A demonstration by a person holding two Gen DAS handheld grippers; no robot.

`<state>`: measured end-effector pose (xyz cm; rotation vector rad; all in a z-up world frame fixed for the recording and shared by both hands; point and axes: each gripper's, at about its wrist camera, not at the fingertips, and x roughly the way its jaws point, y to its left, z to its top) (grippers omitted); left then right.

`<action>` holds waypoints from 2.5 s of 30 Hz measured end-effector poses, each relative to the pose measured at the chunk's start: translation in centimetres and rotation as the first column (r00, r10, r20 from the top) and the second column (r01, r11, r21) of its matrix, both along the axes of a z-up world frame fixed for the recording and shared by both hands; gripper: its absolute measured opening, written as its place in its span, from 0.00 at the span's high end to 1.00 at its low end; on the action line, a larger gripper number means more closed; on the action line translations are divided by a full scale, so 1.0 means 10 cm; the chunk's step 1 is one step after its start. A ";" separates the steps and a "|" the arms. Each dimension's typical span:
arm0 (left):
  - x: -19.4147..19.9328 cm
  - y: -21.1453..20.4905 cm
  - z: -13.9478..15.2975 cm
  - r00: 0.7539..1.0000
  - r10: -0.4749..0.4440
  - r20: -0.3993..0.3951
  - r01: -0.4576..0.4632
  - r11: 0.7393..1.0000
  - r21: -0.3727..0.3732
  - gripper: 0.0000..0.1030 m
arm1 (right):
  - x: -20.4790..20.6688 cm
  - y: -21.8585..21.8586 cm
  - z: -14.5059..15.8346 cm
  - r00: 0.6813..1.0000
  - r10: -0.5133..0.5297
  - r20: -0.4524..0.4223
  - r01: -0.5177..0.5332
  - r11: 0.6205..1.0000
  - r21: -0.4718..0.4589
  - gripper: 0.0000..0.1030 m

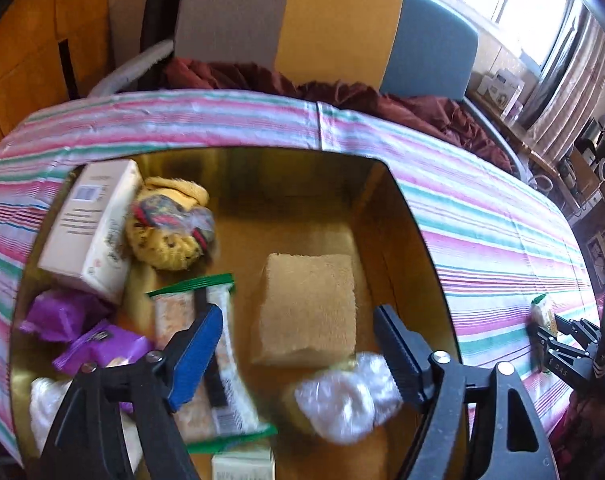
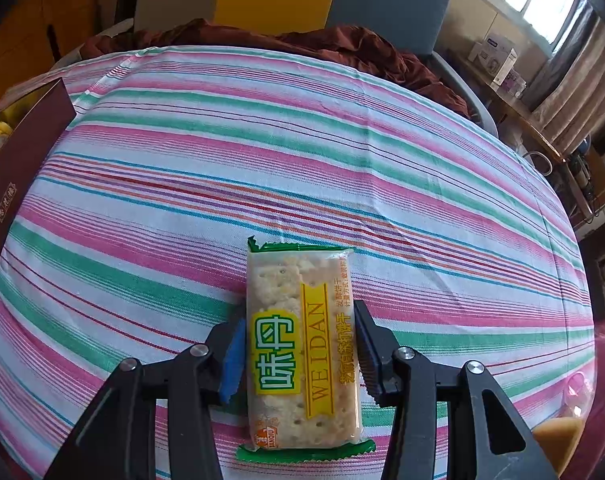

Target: Organize objects

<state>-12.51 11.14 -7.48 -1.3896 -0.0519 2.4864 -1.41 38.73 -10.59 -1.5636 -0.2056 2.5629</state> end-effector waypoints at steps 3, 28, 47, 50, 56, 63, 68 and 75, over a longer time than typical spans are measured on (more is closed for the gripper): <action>0.10 -0.06 0.11 0.999 0.009 -0.044 -0.009 1.000 -0.005 0.23 | 0.00 0.00 0.00 1.000 0.001 0.000 -0.001 1.000 0.004 0.53; 0.81 -0.77 0.51 0.958 0.135 -0.254 -0.149 0.988 -0.038 0.24 | 0.08 -0.93 0.45 0.996 0.083 -0.032 -0.088 0.973 -0.214 0.53; 0.99 -1.11 0.61 0.926 0.213 -0.310 -0.233 0.972 -0.029 0.23 | -0.03 -2.69 0.48 0.939 0.319 -0.129 -0.344 0.890 -0.301 0.53; 0.99 -1.15 0.58 0.927 0.221 -0.302 -0.242 0.970 -0.033 0.23 | -0.05 -2.76 0.33 0.945 0.313 -0.100 -0.328 0.901 -0.283 0.53; 1.01 -1.19 0.53 0.930 0.230 -0.287 -0.252 0.967 -0.040 0.23 | 0.02 -2.83 0.25 0.938 0.331 -0.106 -0.347 0.903 -0.252 0.42; 1.10 -1.19 0.58 0.911 0.254 -0.324 -0.284 0.958 -0.047 0.23 | 0.15 -2.70 0.52 0.943 0.245 -0.227 -0.303 0.912 -0.276 0.24; 1.17 -1.22 0.63 0.894 0.280 -0.349 -0.317 0.947 -0.053 0.23 | 0.27 -2.65 0.72 0.936 0.188 -0.298 -0.267 0.930 -0.252 0.19; 1.24 -1.23 0.62 0.892 0.288 -0.347 -0.331 0.941 -0.068 0.24 | 0.47 -2.69 0.83 0.916 0.201 -0.346 -0.290 0.929 -0.230 0.18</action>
